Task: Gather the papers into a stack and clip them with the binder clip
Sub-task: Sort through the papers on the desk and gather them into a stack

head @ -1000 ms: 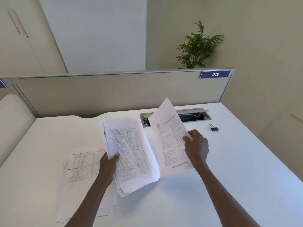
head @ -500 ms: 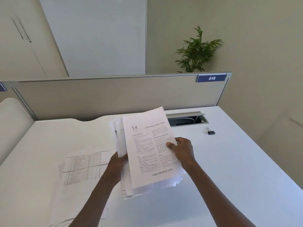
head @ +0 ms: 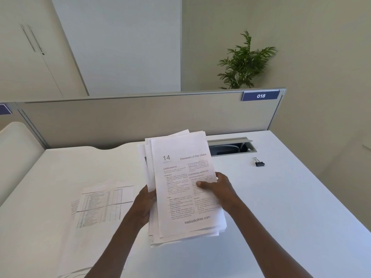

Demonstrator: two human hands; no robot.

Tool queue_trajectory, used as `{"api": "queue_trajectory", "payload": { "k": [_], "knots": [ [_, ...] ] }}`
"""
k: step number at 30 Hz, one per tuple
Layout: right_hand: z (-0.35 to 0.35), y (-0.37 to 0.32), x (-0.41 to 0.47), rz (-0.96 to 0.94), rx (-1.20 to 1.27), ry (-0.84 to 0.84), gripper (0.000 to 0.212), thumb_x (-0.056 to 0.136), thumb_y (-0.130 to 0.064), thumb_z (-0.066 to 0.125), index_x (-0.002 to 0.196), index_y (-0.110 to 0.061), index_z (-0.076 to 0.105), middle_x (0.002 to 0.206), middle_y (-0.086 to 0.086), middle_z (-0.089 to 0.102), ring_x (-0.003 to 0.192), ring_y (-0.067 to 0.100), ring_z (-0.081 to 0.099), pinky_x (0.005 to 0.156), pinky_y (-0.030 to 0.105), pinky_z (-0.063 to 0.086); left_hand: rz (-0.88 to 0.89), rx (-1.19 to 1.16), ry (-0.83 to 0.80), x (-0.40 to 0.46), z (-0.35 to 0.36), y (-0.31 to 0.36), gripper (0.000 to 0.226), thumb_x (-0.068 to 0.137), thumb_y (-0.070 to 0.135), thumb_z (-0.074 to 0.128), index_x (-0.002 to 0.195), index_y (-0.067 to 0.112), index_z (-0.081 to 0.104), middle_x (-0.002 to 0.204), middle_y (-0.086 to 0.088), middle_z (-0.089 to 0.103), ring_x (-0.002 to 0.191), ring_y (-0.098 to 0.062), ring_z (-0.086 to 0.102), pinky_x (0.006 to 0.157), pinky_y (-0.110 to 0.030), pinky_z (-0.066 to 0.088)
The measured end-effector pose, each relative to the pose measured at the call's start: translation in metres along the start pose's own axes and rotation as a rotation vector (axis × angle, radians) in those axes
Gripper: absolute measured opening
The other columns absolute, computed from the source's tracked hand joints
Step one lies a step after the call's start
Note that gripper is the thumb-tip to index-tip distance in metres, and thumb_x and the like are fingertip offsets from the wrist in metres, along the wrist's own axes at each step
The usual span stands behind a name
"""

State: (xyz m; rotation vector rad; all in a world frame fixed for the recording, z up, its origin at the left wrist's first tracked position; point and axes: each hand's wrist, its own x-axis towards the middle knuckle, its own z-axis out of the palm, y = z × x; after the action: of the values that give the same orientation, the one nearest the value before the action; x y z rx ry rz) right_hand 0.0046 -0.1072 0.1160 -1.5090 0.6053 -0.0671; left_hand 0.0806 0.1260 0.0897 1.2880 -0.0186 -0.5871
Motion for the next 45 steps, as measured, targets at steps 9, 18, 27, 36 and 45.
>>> {"api": "queue_trajectory", "payload": {
  "k": [9, 18, 27, 36, 45],
  "knots": [
    [0.011, 0.009, 0.012, -0.135, -0.080, 0.130, 0.031, 0.067, -0.005, 0.085, 0.095, -0.011, 0.072, 0.091, 0.001, 0.078, 0.081, 0.023, 0.075, 0.070, 0.037, 0.062, 0.095, 0.267, 0.175, 0.009, 0.014, 0.005, 0.055, 0.077, 0.062, 0.072, 0.112, 0.020, 0.072, 0.109, 0.004, 0.076, 0.105, -0.017, 0.069, 0.105, -0.048, 0.047],
    [0.020, 0.003, 0.022, -0.235, -0.057, 0.219, 0.027, 0.066, -0.009, 0.084, 0.090, -0.012, 0.072, 0.087, 0.000, 0.077, 0.085, 0.026, 0.072, 0.078, 0.041, 0.059, 0.271, 0.320, 0.220, 0.017, 0.020, 0.014, 0.008, 0.086, 0.023, 0.075, 0.092, 0.027, 0.071, 0.086, 0.014, 0.078, 0.079, 0.002, 0.071, 0.075, -0.024, 0.049],
    [0.017, 0.013, 0.020, -0.249, -0.044, 0.145, 0.030, 0.067, -0.011, 0.086, 0.092, -0.016, 0.069, 0.089, 0.000, 0.076, 0.087, 0.024, 0.071, 0.076, 0.040, 0.059, 0.250, 0.324, 0.297, 0.015, 0.018, 0.012, 0.024, 0.068, 0.023, 0.091, 0.085, 0.023, 0.073, 0.079, 0.008, 0.077, 0.071, -0.011, 0.069, 0.066, -0.028, 0.051],
    [0.017, 0.010, 0.016, -0.250, 0.020, 0.102, 0.022, 0.072, -0.006, 0.083, 0.089, -0.012, 0.071, 0.088, 0.004, 0.076, 0.087, 0.031, 0.070, 0.072, 0.038, 0.057, 0.299, 0.354, 0.309, 0.016, 0.022, 0.014, 0.032, 0.062, 0.024, 0.094, 0.084, 0.025, 0.070, 0.073, 0.017, 0.074, 0.074, -0.011, 0.069, 0.062, -0.025, 0.052],
    [0.017, -0.005, 0.010, -0.342, 0.043, 0.059, 0.038, 0.068, -0.013, 0.088, 0.100, -0.018, 0.068, 0.092, -0.002, 0.076, 0.083, 0.015, 0.072, 0.069, 0.027, 0.060, 0.378, 0.346, 0.333, 0.013, 0.023, 0.027, 0.047, 0.063, 0.030, 0.091, 0.099, 0.032, 0.062, 0.091, 0.012, 0.071, 0.081, -0.004, 0.068, 0.065, -0.023, 0.053]
  ]
}}
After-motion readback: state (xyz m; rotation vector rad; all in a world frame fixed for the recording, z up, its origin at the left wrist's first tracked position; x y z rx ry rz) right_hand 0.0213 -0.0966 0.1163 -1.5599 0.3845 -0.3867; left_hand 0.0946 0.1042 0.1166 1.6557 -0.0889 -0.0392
